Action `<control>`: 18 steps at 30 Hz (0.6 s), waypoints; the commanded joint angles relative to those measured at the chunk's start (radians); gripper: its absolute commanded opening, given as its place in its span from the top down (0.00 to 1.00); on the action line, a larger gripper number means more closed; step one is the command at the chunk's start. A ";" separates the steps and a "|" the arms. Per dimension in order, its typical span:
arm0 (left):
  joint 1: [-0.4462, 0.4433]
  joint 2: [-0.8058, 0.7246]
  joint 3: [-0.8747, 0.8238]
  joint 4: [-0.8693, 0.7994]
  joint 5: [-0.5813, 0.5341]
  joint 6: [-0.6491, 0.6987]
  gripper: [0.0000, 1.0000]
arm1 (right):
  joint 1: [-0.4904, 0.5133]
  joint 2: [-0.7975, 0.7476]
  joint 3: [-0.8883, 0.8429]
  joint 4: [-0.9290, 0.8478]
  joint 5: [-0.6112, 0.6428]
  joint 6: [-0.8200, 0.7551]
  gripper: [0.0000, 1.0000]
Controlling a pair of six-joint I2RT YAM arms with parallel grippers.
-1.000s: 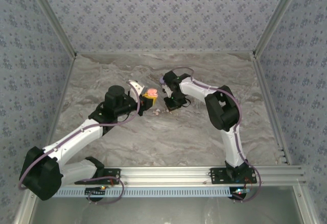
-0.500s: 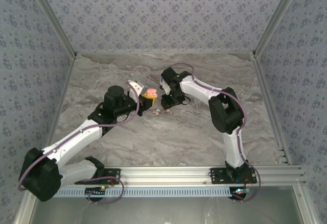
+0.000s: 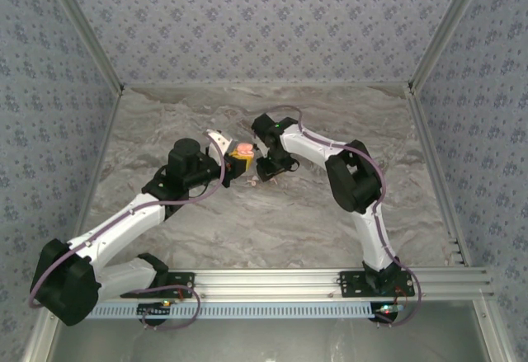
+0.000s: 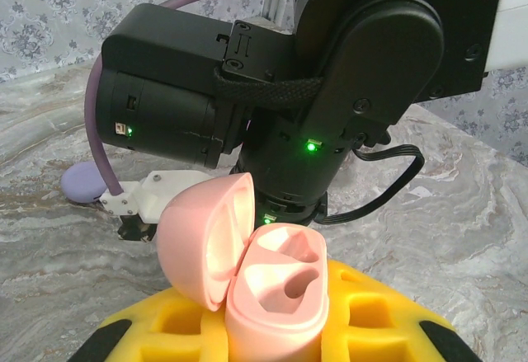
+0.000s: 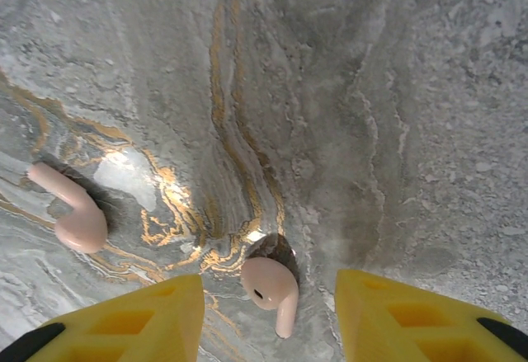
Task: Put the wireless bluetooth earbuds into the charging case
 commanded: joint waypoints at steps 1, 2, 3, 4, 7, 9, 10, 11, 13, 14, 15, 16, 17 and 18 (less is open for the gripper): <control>-0.004 -0.022 0.000 0.018 -0.011 0.020 0.95 | 0.011 0.027 0.046 -0.044 0.029 0.016 0.53; -0.004 -0.022 -0.001 0.017 -0.012 0.021 0.95 | 0.013 0.031 0.047 -0.045 0.032 0.017 0.53; -0.004 -0.023 -0.001 0.017 -0.011 0.021 0.95 | 0.015 0.035 0.049 -0.048 0.033 0.017 0.53; -0.004 -0.023 0.000 0.017 -0.011 0.020 0.95 | 0.016 0.038 0.050 -0.050 0.033 0.017 0.53; -0.004 -0.023 0.000 0.014 -0.012 0.020 0.95 | 0.023 0.047 0.056 -0.055 0.037 0.017 0.54; -0.005 -0.023 -0.001 0.014 -0.011 0.021 0.95 | 0.028 0.054 0.057 -0.059 0.047 0.018 0.54; -0.004 -0.023 0.000 0.014 -0.011 0.020 0.95 | 0.028 0.055 0.058 -0.062 0.052 0.018 0.55; -0.004 -0.022 -0.001 0.014 -0.011 0.022 0.95 | 0.029 0.058 0.059 -0.063 0.058 0.019 0.55; -0.004 -0.023 -0.001 0.015 -0.011 0.022 0.95 | 0.034 0.062 0.058 -0.069 0.070 0.022 0.57; -0.004 -0.022 0.000 0.014 -0.011 0.022 0.95 | 0.035 0.064 0.060 -0.072 0.075 0.021 0.58; -0.004 -0.022 -0.001 0.014 -0.012 0.023 0.95 | 0.038 0.067 0.059 -0.075 0.083 0.021 0.58; -0.005 -0.022 0.000 0.015 -0.011 0.021 0.95 | 0.040 0.068 0.059 -0.076 0.086 0.021 0.59; -0.004 -0.022 -0.002 0.014 -0.011 0.021 0.95 | 0.042 0.069 0.057 -0.079 0.093 0.021 0.59; -0.004 -0.022 -0.003 0.016 -0.011 0.020 0.95 | 0.045 0.069 0.055 -0.079 0.099 0.023 0.59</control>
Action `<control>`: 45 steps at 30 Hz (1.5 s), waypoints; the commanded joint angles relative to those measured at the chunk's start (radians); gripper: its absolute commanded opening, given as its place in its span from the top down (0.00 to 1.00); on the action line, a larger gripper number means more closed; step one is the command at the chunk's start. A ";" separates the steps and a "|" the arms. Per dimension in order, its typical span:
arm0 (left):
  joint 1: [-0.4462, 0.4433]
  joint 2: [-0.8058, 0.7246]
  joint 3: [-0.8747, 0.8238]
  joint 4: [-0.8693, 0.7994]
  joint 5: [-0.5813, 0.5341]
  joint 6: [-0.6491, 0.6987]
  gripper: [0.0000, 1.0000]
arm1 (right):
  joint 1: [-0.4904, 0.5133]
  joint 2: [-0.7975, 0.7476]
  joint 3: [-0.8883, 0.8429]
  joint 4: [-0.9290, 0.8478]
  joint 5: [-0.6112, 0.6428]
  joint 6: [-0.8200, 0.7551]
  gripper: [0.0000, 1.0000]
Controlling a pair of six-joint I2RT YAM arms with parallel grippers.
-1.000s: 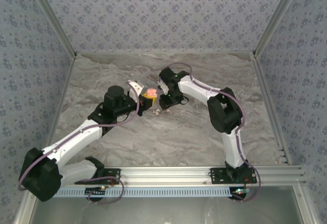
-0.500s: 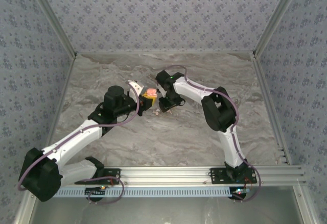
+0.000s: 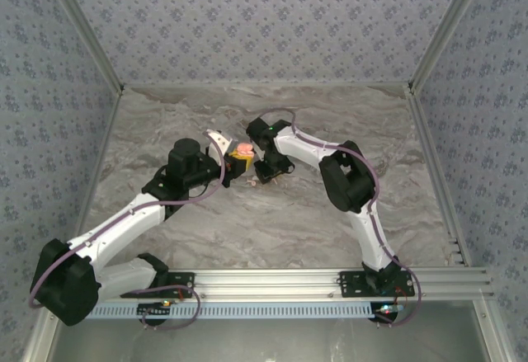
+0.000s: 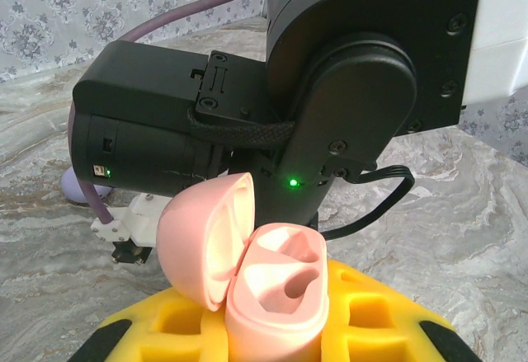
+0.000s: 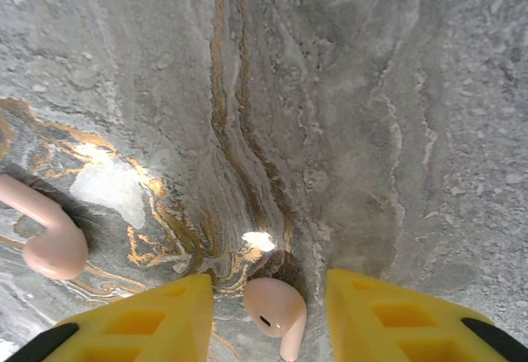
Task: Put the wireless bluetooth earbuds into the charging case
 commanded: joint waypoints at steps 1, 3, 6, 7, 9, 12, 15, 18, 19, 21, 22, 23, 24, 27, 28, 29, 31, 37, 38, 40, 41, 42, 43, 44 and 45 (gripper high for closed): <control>-0.004 -0.022 -0.002 0.016 -0.011 0.021 0.95 | 0.013 0.024 0.015 -0.047 0.040 0.021 0.59; -0.005 -0.022 -0.005 0.016 -0.011 0.021 0.95 | 0.015 0.030 0.012 -0.044 0.045 0.029 0.59; -0.005 -0.022 -0.005 0.019 -0.009 0.019 0.95 | 0.020 0.040 0.015 -0.043 0.049 0.041 0.60; -0.004 -0.022 -0.006 0.018 -0.009 0.020 0.95 | 0.022 0.042 0.015 -0.043 0.049 0.046 0.60; -0.004 -0.022 -0.007 0.019 -0.008 0.018 0.95 | 0.022 0.048 0.013 -0.041 0.050 0.057 0.63; -0.004 -0.025 -0.011 0.018 -0.009 0.017 0.95 | 0.019 0.056 0.013 -0.039 0.053 0.070 0.66; -0.004 -0.030 -0.013 0.019 -0.008 0.014 0.95 | 0.017 0.056 0.010 -0.035 0.052 0.077 0.69; -0.004 -0.034 -0.017 0.017 -0.008 0.013 0.95 | 0.012 0.047 0.000 -0.022 0.038 0.080 0.71; -0.004 -0.034 -0.020 0.019 -0.008 0.012 0.95 | 0.008 0.042 -0.005 -0.015 0.032 0.081 0.71; -0.005 -0.032 -0.027 0.026 -0.015 0.009 0.95 | -0.003 0.020 -0.032 0.022 0.002 0.088 0.72; -0.005 -0.032 -0.033 0.031 -0.021 0.003 0.95 | -0.009 0.009 -0.046 0.039 -0.011 0.092 0.73; -0.005 -0.031 -0.039 0.041 -0.030 0.000 0.95 | -0.021 -0.004 -0.061 0.055 -0.029 0.097 0.73; -0.004 -0.030 -0.046 0.048 -0.035 -0.003 0.95 | -0.030 -0.016 -0.075 0.068 -0.042 0.101 0.73; -0.003 -0.016 -0.053 0.051 -0.056 -0.011 0.95 | -0.051 -0.048 -0.112 0.098 -0.063 0.105 0.75; -0.002 -0.010 -0.054 0.051 -0.062 -0.013 0.95 | -0.058 -0.057 -0.124 0.108 -0.069 0.107 0.75; -0.001 0.001 -0.055 0.055 -0.070 -0.018 0.95 | -0.065 -0.068 -0.137 0.119 -0.077 0.107 0.75; 0.000 0.023 -0.057 0.064 -0.078 -0.027 0.95 | -0.079 -0.089 -0.162 0.142 -0.093 0.112 0.76; 0.001 0.118 -0.067 0.123 -0.104 -0.082 0.95 | -0.124 -0.168 -0.252 0.242 -0.179 0.139 0.76; 0.002 0.136 -0.068 0.137 -0.106 -0.093 0.95 | -0.131 -0.182 -0.269 0.261 -0.200 0.144 0.76; 0.002 0.171 -0.072 0.168 -0.110 -0.114 0.95 | -0.145 -0.212 -0.298 0.299 -0.232 0.153 0.76; 0.001 0.190 -0.074 0.183 -0.112 -0.126 0.95 | -0.150 -0.227 -0.314 0.318 -0.249 0.158 0.76; 0.000 0.205 -0.077 0.198 -0.115 -0.137 0.95 | -0.156 -0.242 -0.328 0.336 -0.263 0.161 0.76; 0.000 0.219 -0.080 0.216 -0.117 -0.147 0.95 | -0.160 -0.253 -0.340 0.360 -0.274 0.165 0.76; 0.001 0.234 -0.087 0.239 -0.117 -0.158 0.95 | -0.165 -0.270 -0.354 0.377 -0.289 0.167 0.77; -0.001 0.247 -0.096 0.266 -0.117 -0.168 0.95 | -0.172 -0.286 -0.367 0.395 -0.305 0.172 0.76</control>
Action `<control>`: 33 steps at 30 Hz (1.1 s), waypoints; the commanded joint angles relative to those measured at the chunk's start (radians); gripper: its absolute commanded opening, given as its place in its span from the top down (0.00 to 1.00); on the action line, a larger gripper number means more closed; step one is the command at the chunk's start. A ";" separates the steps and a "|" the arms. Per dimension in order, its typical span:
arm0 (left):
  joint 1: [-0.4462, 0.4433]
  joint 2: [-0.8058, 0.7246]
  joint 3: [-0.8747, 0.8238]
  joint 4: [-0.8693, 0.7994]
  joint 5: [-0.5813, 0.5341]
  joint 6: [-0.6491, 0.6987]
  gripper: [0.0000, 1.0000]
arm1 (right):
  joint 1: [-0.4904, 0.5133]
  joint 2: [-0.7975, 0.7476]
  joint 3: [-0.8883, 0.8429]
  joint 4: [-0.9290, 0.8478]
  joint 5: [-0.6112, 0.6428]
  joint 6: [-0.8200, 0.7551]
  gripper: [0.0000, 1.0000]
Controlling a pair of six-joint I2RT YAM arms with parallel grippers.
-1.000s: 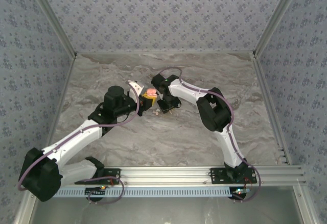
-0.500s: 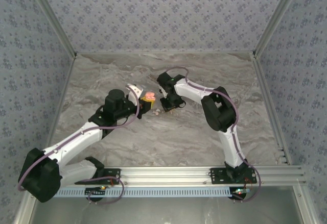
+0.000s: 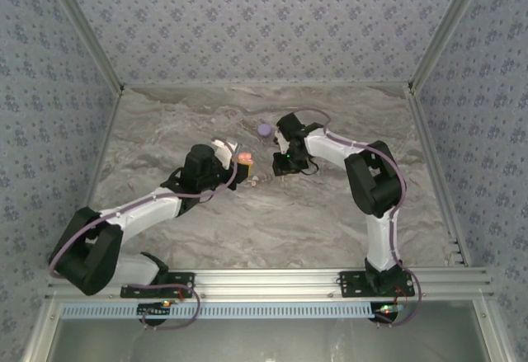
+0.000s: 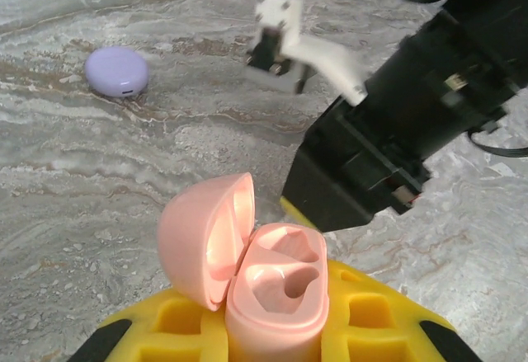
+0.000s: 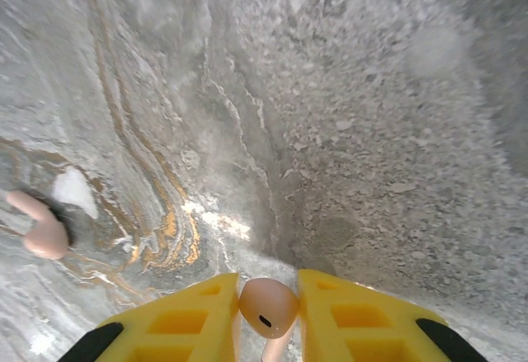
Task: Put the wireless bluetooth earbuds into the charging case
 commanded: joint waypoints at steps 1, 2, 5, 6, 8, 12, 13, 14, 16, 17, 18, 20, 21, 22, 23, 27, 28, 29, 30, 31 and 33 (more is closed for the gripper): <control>-0.002 0.037 -0.024 0.139 -0.013 -0.060 0.96 | -0.011 -0.084 -0.041 0.094 -0.083 0.036 0.77; -0.001 0.049 -0.033 0.169 -0.013 -0.070 0.95 | -0.017 -0.103 -0.056 0.113 -0.099 0.041 0.77; -0.004 0.080 -0.056 0.242 -0.011 -0.092 0.95 | -0.027 -0.156 -0.088 0.158 -0.133 0.047 0.77; -0.004 0.088 -0.066 0.271 -0.009 -0.099 0.95 | -0.028 -0.176 -0.097 0.171 -0.137 0.047 0.77; -0.005 0.104 -0.080 0.322 -0.004 -0.107 0.95 | -0.031 -0.213 -0.108 0.191 -0.147 0.047 0.77; -0.012 0.130 -0.098 0.409 0.027 -0.112 0.95 | -0.029 -0.289 -0.114 0.212 -0.146 0.039 0.77; -0.014 0.134 -0.096 0.415 0.032 -0.116 0.95 | -0.027 -0.307 -0.113 0.212 -0.143 0.035 0.77; -0.015 0.136 -0.093 0.418 0.040 -0.118 0.95 | -0.026 -0.320 -0.112 0.212 -0.139 0.030 0.77; -0.021 0.142 -0.089 0.429 0.053 -0.119 0.95 | -0.019 -0.349 -0.106 0.213 -0.138 0.021 0.77; -0.024 0.144 -0.084 0.429 0.054 -0.121 0.95 | -0.015 -0.364 -0.105 0.214 -0.138 0.015 0.77; -0.027 0.146 -0.080 0.430 0.056 -0.121 0.95 | -0.013 -0.374 -0.101 0.214 -0.137 0.012 0.77; -0.030 0.150 -0.073 0.435 0.066 -0.122 0.95 | -0.007 -0.391 -0.094 0.215 -0.140 0.005 0.77; -0.033 0.150 -0.071 0.445 0.076 -0.126 0.95 | -0.001 -0.400 -0.090 0.215 -0.142 0.003 0.77; -0.036 0.150 -0.070 0.460 0.086 -0.131 0.95 | 0.004 -0.406 -0.086 0.213 -0.142 0.001 0.77; -0.037 0.150 -0.069 0.475 0.094 -0.135 0.95 | 0.008 -0.411 -0.082 0.214 -0.142 -0.001 0.77; -0.040 0.153 -0.053 0.513 0.122 -0.161 0.95 | 0.027 -0.435 -0.071 0.220 -0.136 -0.008 0.76; -0.040 0.154 -0.049 0.521 0.127 -0.168 0.95 | 0.030 -0.440 -0.069 0.220 -0.135 -0.009 0.76; -0.040 0.156 -0.043 0.527 0.130 -0.175 0.95 | 0.033 -0.442 -0.068 0.220 -0.133 -0.011 0.76; -0.041 0.157 -0.035 0.530 0.135 -0.185 0.95 | 0.037 -0.446 -0.067 0.224 -0.133 -0.011 0.76; -0.041 0.160 -0.026 0.528 0.141 -0.194 0.95 | 0.039 -0.451 -0.068 0.226 -0.131 -0.011 0.76; -0.045 0.163 -0.010 0.528 0.144 -0.206 0.95 | 0.043 -0.458 -0.068 0.229 -0.133 -0.011 0.76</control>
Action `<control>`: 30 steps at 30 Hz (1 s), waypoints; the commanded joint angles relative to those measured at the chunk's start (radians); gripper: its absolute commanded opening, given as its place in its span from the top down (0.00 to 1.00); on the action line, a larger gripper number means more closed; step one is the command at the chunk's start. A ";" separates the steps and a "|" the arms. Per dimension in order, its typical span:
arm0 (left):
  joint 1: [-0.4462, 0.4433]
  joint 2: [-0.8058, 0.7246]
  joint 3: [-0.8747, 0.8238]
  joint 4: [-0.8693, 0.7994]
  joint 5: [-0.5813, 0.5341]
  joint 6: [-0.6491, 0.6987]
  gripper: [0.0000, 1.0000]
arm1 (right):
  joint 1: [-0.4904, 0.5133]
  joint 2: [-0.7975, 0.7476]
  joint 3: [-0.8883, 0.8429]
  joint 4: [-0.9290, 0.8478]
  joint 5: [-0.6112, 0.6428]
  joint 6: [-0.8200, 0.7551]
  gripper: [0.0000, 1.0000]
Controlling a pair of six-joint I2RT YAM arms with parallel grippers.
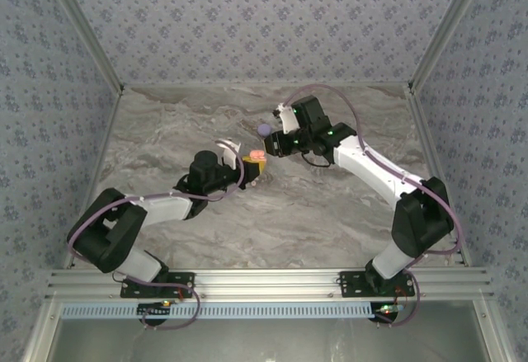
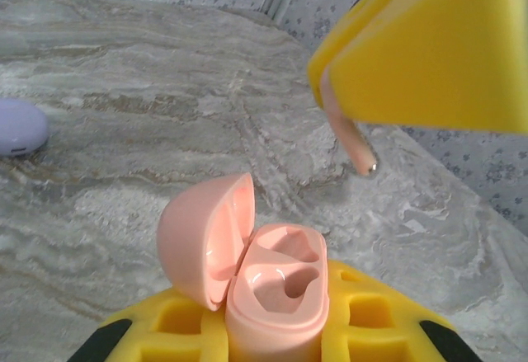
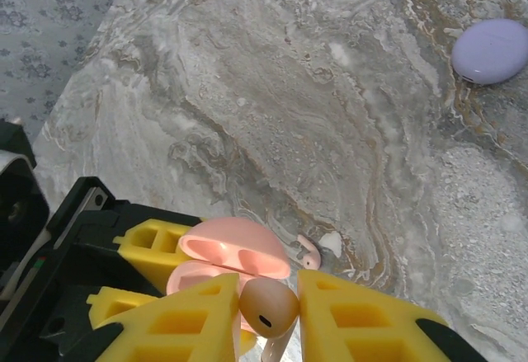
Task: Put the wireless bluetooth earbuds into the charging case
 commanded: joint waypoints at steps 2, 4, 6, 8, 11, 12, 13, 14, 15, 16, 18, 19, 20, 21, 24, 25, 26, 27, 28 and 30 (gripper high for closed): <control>-0.015 0.008 0.061 0.066 0.030 -0.039 0.95 | 0.012 -0.049 0.035 0.013 -0.002 -0.019 0.76; -0.016 0.013 0.071 0.066 0.031 -0.047 0.94 | 0.013 -0.057 0.032 0.018 -0.004 -0.016 0.76; -0.019 0.018 0.077 0.070 0.032 -0.051 0.94 | 0.018 -0.064 0.030 0.023 -0.005 -0.013 0.76; -0.021 0.023 0.080 0.078 0.032 -0.059 0.94 | 0.021 -0.070 0.026 0.030 -0.001 -0.013 0.76; -0.021 0.028 0.086 0.082 0.040 -0.064 0.94 | 0.025 -0.071 0.026 0.034 0.002 -0.010 0.76; -0.023 0.029 0.088 0.080 0.039 -0.064 0.94 | 0.026 -0.072 0.026 0.037 0.001 -0.009 0.76; -0.024 0.030 0.090 0.076 0.041 -0.064 0.94 | 0.026 -0.071 0.026 0.040 0.002 -0.008 0.76; -0.024 0.030 0.092 0.076 0.041 -0.063 0.94 | 0.027 -0.072 0.027 0.041 0.005 -0.007 0.76; -0.025 0.029 0.092 0.075 0.042 -0.061 0.94 | 0.028 -0.072 0.027 0.041 0.008 -0.007 0.76; -0.024 0.029 0.094 0.075 0.042 -0.062 0.94 | 0.029 -0.072 0.027 0.044 0.010 -0.008 0.76; -0.027 0.028 0.094 0.078 0.047 -0.060 0.94 | 0.029 -0.071 0.028 0.045 0.016 -0.009 0.75; -0.027 0.026 0.094 0.081 0.050 -0.061 0.94 | 0.029 -0.070 0.027 0.045 0.018 -0.009 0.75; -0.028 0.027 0.094 0.085 0.053 -0.061 0.94 | 0.029 -0.069 0.027 0.045 0.022 -0.009 0.75; -0.028 0.026 0.094 0.091 0.058 -0.062 0.94 | 0.029 -0.069 0.026 0.046 0.023 -0.009 0.75; -0.030 0.024 0.095 0.100 0.059 -0.071 0.94 | 0.031 -0.069 0.025 0.047 0.025 -0.009 0.75; -0.030 0.024 0.094 0.105 0.059 -0.076 0.94 | 0.031 -0.070 0.025 0.047 0.027 -0.008 0.75; -0.030 0.022 0.094 0.109 0.060 -0.079 0.94 | 0.031 -0.072 0.023 0.048 0.028 -0.009 0.75; -0.030 0.022 0.095 0.112 0.061 -0.082 0.93 | 0.030 -0.072 0.023 0.047 0.033 -0.009 0.75; -0.029 0.021 0.096 0.114 0.062 -0.086 0.93 | 0.031 -0.071 0.021 0.047 0.036 -0.010 0.75; -0.030 0.021 0.099 0.117 0.065 -0.093 0.93 | 0.032 -0.073 0.021 0.049 0.039 -0.010 0.75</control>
